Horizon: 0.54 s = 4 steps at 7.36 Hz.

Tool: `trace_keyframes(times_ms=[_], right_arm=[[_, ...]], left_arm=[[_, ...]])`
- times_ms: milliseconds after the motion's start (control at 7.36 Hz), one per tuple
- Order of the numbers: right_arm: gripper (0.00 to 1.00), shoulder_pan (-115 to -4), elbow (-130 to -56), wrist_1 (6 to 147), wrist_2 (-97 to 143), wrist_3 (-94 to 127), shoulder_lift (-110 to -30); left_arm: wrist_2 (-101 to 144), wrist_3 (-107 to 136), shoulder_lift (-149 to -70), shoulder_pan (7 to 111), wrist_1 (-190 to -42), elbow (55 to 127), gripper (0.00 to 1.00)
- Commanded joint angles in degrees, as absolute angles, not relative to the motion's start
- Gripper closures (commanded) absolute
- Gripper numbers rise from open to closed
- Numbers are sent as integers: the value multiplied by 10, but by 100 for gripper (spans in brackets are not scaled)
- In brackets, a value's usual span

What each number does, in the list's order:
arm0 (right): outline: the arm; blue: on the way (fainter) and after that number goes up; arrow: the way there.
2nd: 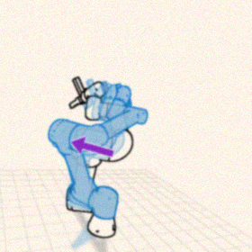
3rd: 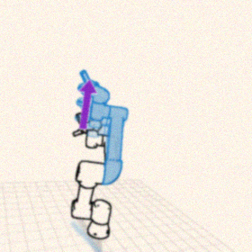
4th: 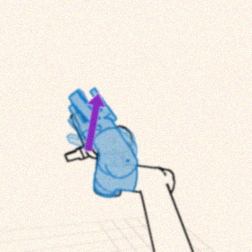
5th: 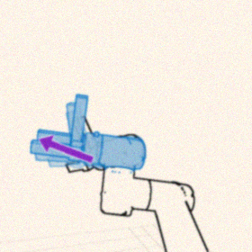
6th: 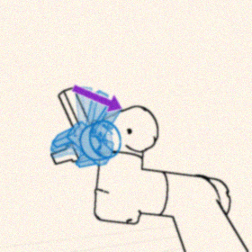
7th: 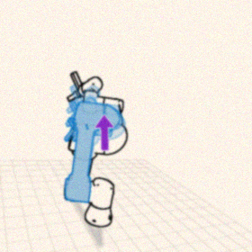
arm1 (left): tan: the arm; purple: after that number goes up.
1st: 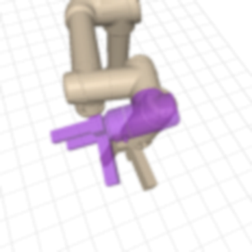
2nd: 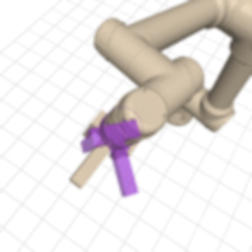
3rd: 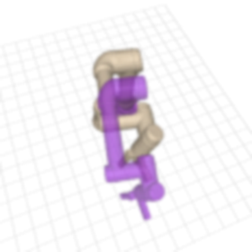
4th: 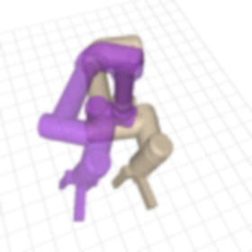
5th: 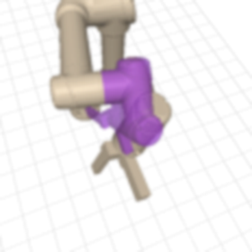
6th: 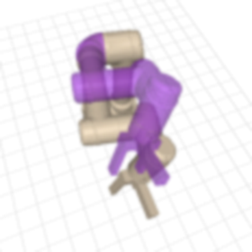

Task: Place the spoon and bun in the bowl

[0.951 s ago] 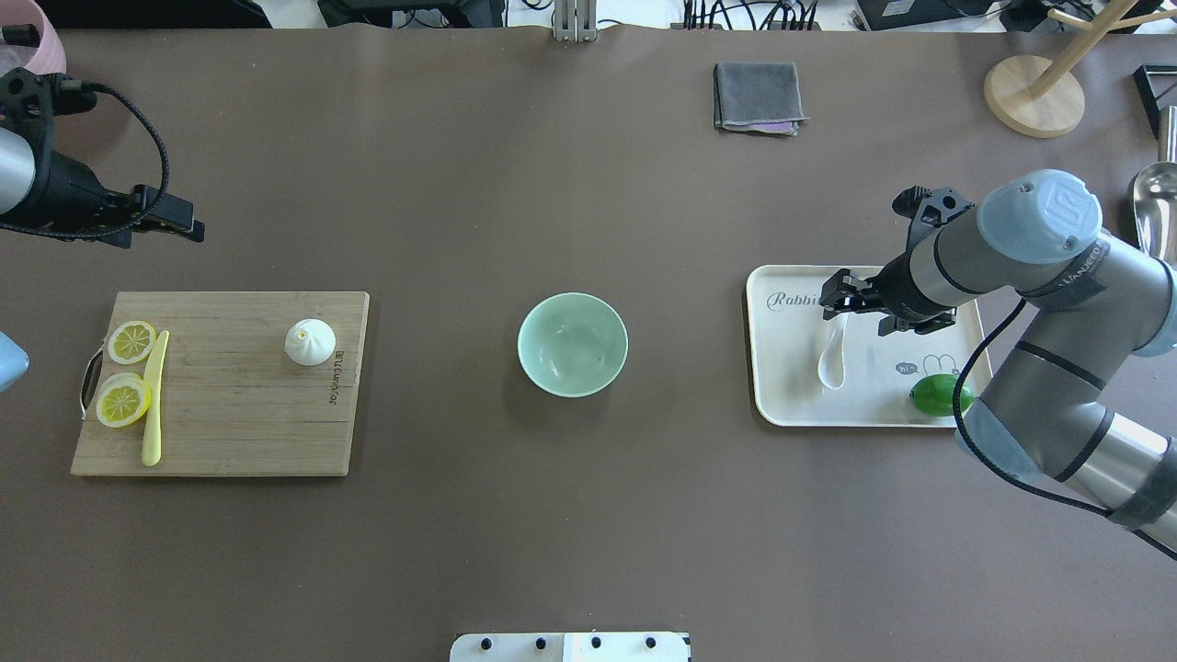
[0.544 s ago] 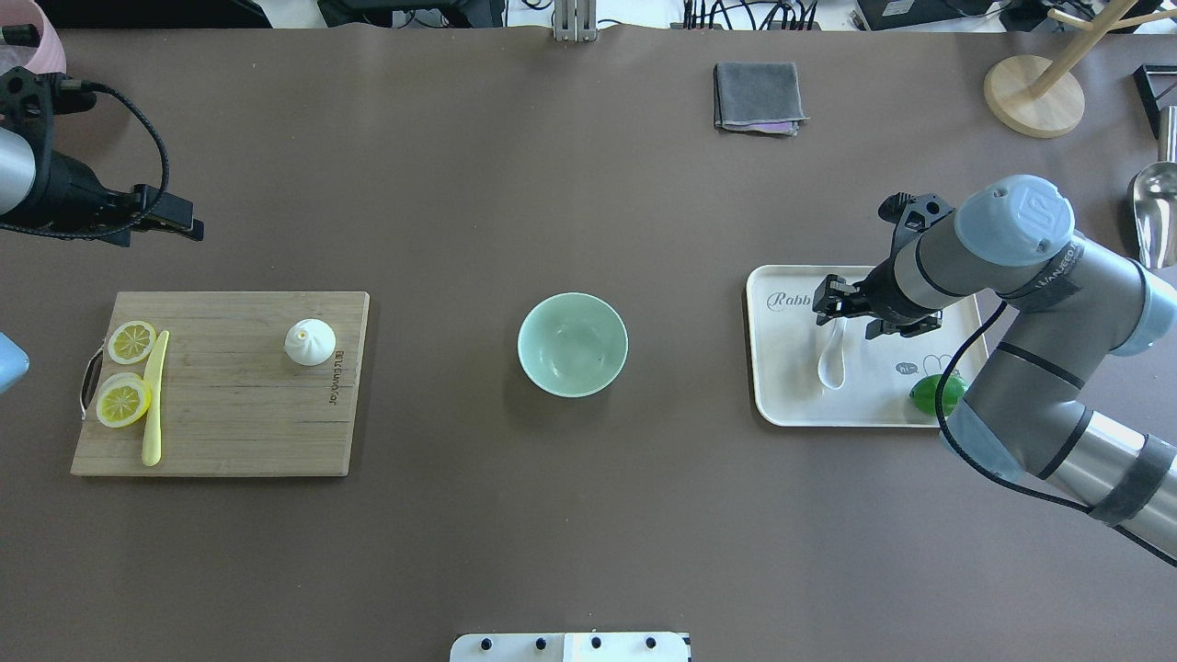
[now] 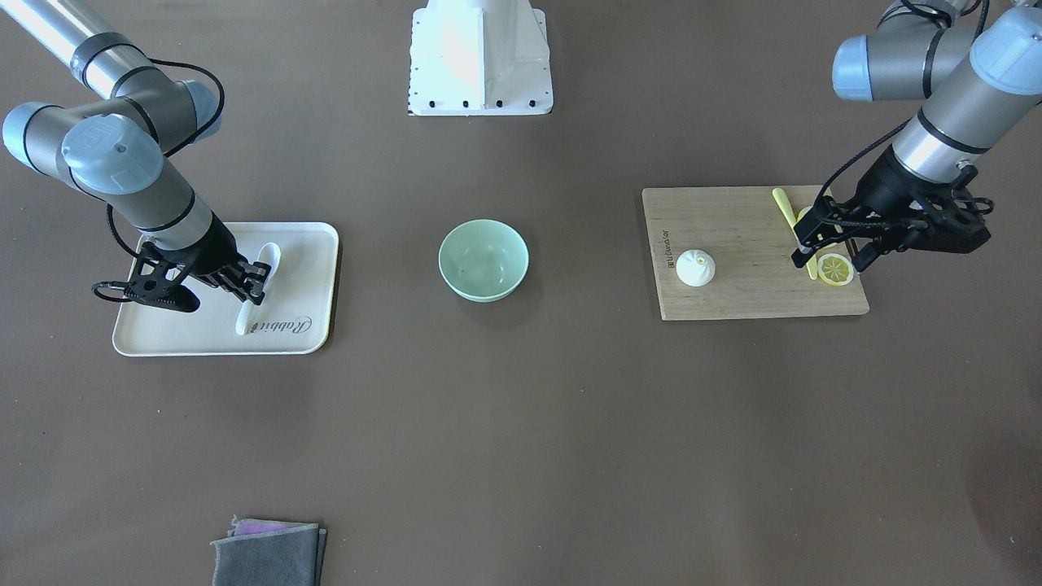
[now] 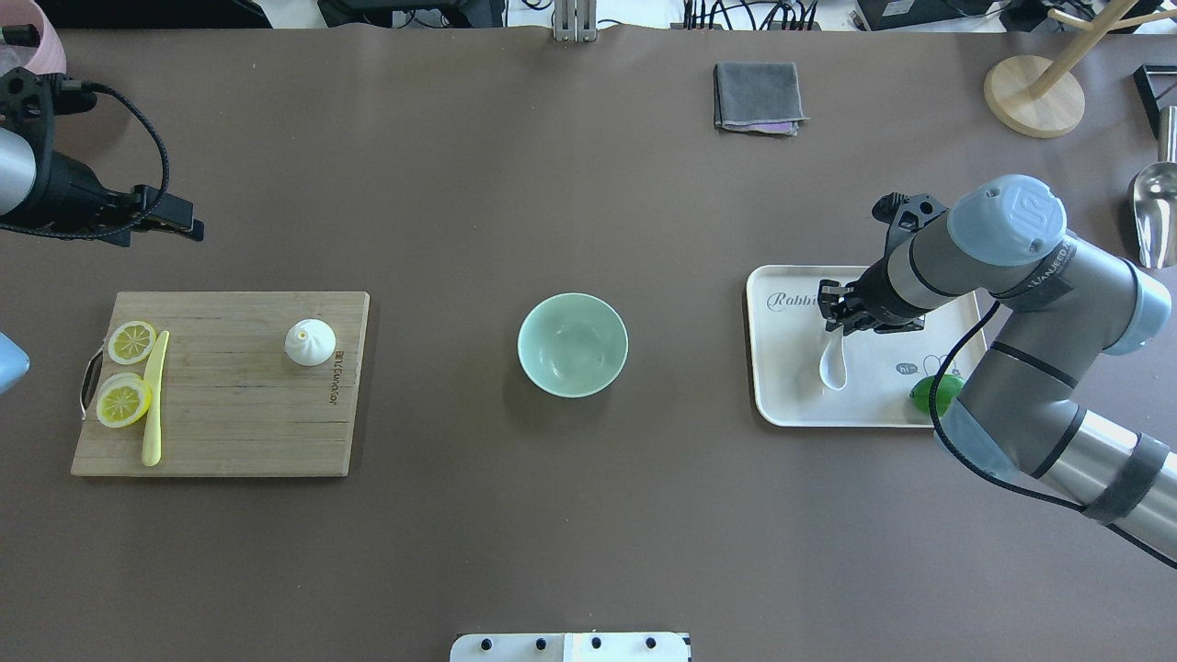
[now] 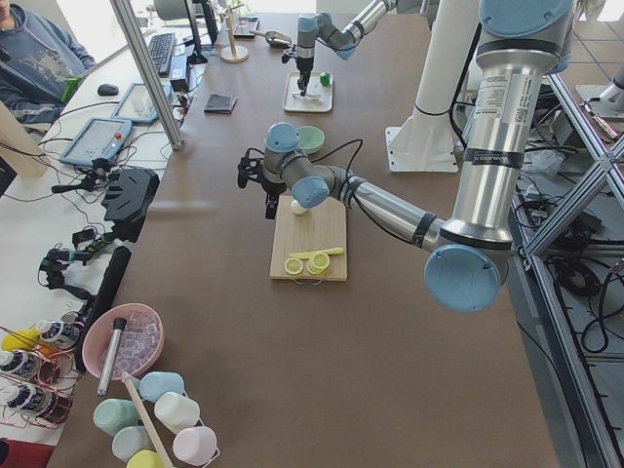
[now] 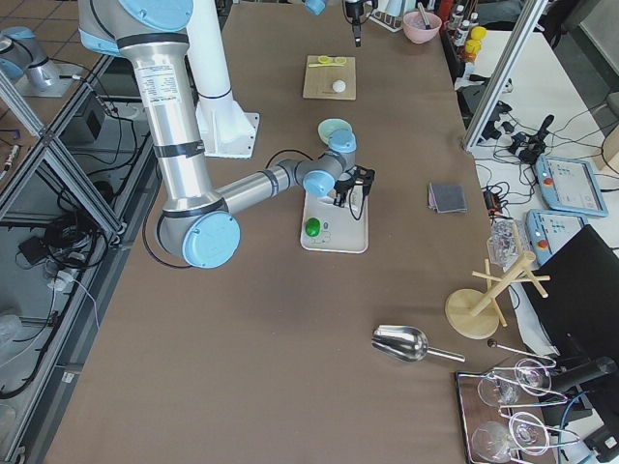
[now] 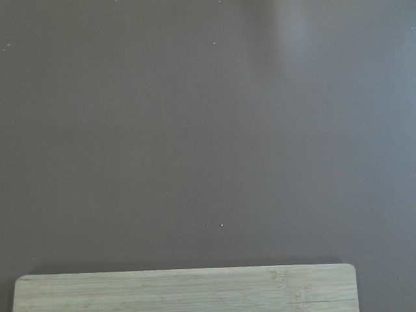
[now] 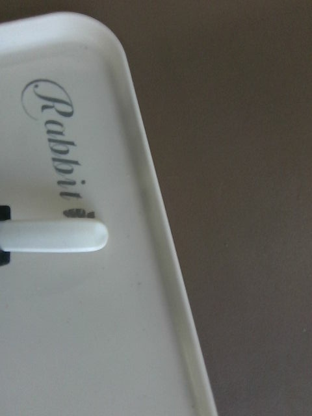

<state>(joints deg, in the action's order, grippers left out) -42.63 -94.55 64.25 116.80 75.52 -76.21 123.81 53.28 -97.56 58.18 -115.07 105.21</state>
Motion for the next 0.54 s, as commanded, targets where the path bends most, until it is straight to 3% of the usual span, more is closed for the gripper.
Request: trace_keyframes(times_ms=[0, 408], right_arm=[[100, -427, -968, 651, 1170, 783, -737], [100, -387, -969, 782, 1109, 946, -570]], left_arm=[[1238, 533, -976, 582, -1152, 1053, 3], [1239, 533, -976, 581, -1154, 1053, 2]])
